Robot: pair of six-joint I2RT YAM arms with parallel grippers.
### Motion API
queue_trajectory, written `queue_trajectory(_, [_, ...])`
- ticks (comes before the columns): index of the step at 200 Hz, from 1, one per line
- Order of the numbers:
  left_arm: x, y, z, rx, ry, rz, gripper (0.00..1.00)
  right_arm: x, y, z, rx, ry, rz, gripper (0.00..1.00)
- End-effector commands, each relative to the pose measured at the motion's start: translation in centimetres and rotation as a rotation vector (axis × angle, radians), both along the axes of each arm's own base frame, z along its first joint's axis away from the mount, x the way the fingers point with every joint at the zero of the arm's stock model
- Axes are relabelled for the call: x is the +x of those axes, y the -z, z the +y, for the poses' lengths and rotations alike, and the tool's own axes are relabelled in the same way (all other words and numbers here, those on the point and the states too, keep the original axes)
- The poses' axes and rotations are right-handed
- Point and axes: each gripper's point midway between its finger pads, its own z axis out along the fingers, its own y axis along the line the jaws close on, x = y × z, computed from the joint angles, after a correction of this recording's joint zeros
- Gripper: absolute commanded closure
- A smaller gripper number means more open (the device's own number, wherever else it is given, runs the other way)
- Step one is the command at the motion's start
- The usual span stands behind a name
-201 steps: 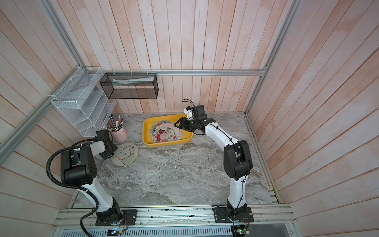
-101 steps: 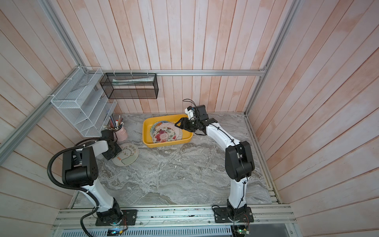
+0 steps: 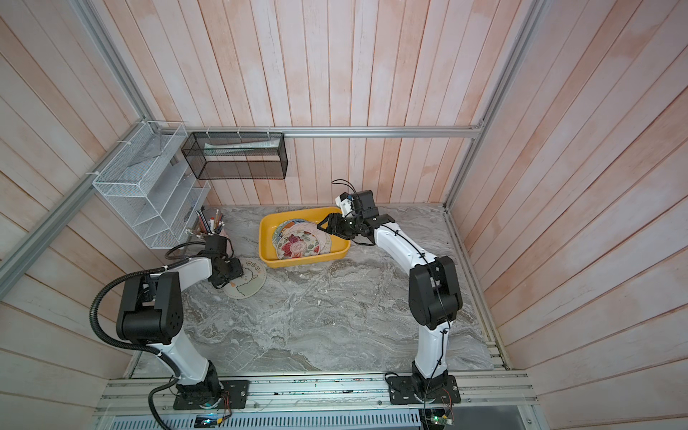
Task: Put the coasters into the storage box
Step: Move the coaster to the center of the board.
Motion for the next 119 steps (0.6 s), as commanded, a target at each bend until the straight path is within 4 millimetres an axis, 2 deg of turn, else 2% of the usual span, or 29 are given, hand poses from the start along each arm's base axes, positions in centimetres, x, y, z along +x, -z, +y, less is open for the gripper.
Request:
queue_trajectory(1, [-7.6,3.7,-3.2,-0.106,0.059,0.279,0.38,-0.5,-2.1,-0.3,0.017,-0.01,-0.039,0.37])
queue_trajectory(39, [-11.0,2.9,-5.6,-0.12,0.116,0.348,0.37,-0.4,-2.1,-0.2,0.02,-0.013,-0.038,0.37])
queue_trajectory(54, [-11.1,1.8,-5.7,-0.129,0.097,0.32,0.36,-0.4,-2.1,-0.2,0.02,-0.013,-0.039,0.37])
queue_trajectory(77, [-9.5,-0.4,-4.9,-0.083,0.069,0.255,0.34,-0.4,-2.2,-0.1,0.022,-0.017,-0.039,0.37])
queue_trajectory(119, [-3.8,-4.6,-3.5,-0.02,0.033,0.09,0.27,-0.4,-2.3,-0.2,0.018,-0.019,-0.041,0.37])
